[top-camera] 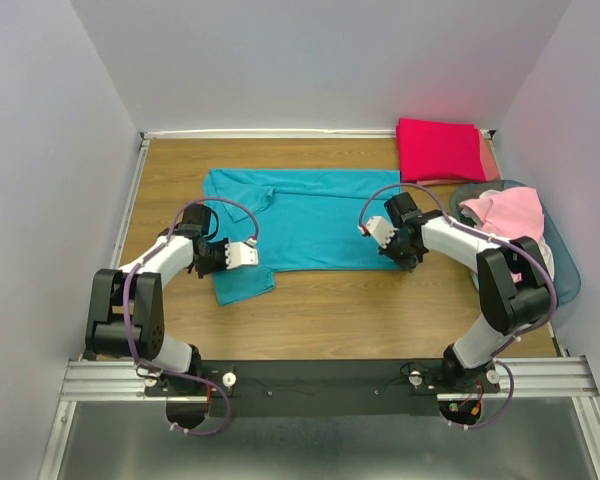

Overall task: Fold and stack the t-shirts
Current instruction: Grap the side of the flattened tshirt closest away from the robot with both arms, then fold the other side of the tshirt into a rectangle

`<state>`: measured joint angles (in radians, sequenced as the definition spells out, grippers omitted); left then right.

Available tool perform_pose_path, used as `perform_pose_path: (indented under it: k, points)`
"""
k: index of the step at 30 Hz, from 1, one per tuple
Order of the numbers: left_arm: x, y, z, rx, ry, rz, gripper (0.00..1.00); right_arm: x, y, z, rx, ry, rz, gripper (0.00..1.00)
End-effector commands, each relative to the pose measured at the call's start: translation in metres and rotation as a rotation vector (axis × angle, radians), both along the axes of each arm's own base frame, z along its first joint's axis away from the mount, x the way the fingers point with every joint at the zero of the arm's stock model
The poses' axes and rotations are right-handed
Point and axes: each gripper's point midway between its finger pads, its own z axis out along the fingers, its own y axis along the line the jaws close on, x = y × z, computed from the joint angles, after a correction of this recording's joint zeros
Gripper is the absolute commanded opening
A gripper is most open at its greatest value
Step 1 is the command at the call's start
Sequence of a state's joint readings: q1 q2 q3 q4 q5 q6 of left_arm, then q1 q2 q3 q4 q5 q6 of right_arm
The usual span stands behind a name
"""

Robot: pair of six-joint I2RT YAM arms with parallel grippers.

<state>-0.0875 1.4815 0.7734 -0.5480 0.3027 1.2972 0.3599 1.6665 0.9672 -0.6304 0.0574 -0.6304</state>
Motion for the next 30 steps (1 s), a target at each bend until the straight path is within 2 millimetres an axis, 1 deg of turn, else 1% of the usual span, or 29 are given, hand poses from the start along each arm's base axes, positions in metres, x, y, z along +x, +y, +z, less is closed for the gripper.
perform_pose_path:
  k: [1, 2, 4, 5, 7, 9, 10, 13, 14, 16, 17, 18, 19, 20, 21, 22, 23, 24, 25, 26, 27, 28, 29, 30]
  points:
    - [-0.033, 0.01, -0.011, 0.056, 0.088, -0.012, 0.04, -0.017, -0.007, 0.001, -0.012, 0.015, 0.015, 0.0]
    - [-0.032, 0.009, -0.004, 0.05, 0.07, -0.014, 0.0, -0.019, -0.008, 0.003, -0.009, 0.011, 0.017, 0.01]
    - [-0.034, 0.007, 0.008, 0.035, 0.056, -0.012, 0.0, -0.023, -0.009, 0.01, -0.004, 0.003, 0.019, 0.0]
    - [-0.038, 0.007, 0.011, 0.033, 0.067, -0.011, 0.0, -0.025, -0.009, 0.013, -0.001, 0.001, 0.019, 0.01]
    - [-0.037, 0.005, 0.023, 0.016, 0.044, -0.008, 0.0, -0.031, -0.011, 0.022, 0.006, -0.009, 0.019, 0.01]
    - [-0.041, 0.002, 0.033, 0.001, 0.052, -0.009, 0.0, -0.036, -0.012, 0.027, 0.01, -0.013, 0.021, 0.01]
    - [-0.04, 0.002, 0.039, -0.003, 0.038, -0.01, 0.0, -0.035, -0.011, 0.035, 0.022, -0.038, 0.023, 0.01]
    - [-0.035, 0.0, 0.054, -0.019, 0.023, -0.003, 0.0, -0.032, -0.014, 0.045, 0.014, -0.066, 0.031, 0.01]
    - [-0.027, 0.0, 0.063, -0.023, -0.002, 0.0, 0.0, -0.03, -0.014, 0.046, 0.012, -0.068, 0.031, 0.01]
    - [-0.018, -0.001, 0.069, -0.032, -0.012, 0.008, 0.0, -0.025, -0.014, 0.048, 0.013, -0.072, 0.032, 0.01]
    - [-0.015, -0.002, 0.067, -0.034, 0.001, 0.01, 0.0, -0.019, -0.013, 0.052, 0.019, -0.083, 0.03, 0.0]
    - [-0.004, -0.002, 0.075, -0.036, -0.021, 0.018, 0.0, -0.016, -0.014, 0.05, 0.016, -0.069, 0.023, 0.01]
    - [0.0, -0.002, 0.072, -0.036, -0.007, 0.025, 0.0, -0.013, -0.015, 0.049, 0.015, -0.066, 0.027, 0.01]
    - [0.005, -0.002, 0.073, -0.036, -0.012, 0.029, 0.0, -0.005, -0.013, 0.051, 0.019, -0.068, 0.025, 0.01]
    - [0.014, -0.003, 0.08, -0.039, -0.029, 0.033, 0.0, -0.001, -0.016, 0.049, 0.018, -0.063, 0.021, 0.01]
    - [0.018, -0.003, 0.076, -0.037, -0.015, 0.037, 0.0, 0.003, -0.016, 0.051, 0.019, -0.065, 0.019, 0.01]
    - [0.022, -0.003, 0.076, -0.037, -0.015, 0.04, 0.0, 0.007, -0.017, 0.05, 0.018, -0.064, 0.02, 0.01]
    - [0.031, -0.003, 0.082, -0.034, -0.031, 0.042, 0.0, 0.014, -0.017, 0.05, 0.016, -0.061, 0.02, 0.01]
    - [0.035, -0.003, 0.081, -0.034, -0.029, 0.046, 0.0, 0.018, -0.019, 0.049, 0.013, -0.058, 0.019, 0.01]
    - [0.039, -0.003, 0.076, -0.031, -0.014, 0.053, 0.0, 0.021, -0.019, 0.048, 0.011, -0.056, 0.021, 0.01]
    - [0.047, -0.002, 0.081, -0.028, -0.029, 0.057, 0.0, 0.025, -0.02, 0.048, 0.011, -0.057, 0.018, 0.01]
    - [0.052, -0.002, 0.081, -0.029, -0.029, 0.063, 0.0, 0.032, -0.021, 0.047, 0.009, -0.054, 0.02, 0.01]
    - [0.055, -0.002, 0.076, -0.025, -0.015, 0.064, 0.0, 0.036, -0.021, 0.048, 0.012, -0.058, 0.017, 0.01]
    - [0.064, -0.002, 0.082, -0.026, -0.037, 0.069, 0.0, 0.039, -0.024, 0.048, 0.013, -0.057, 0.015, 0.01]
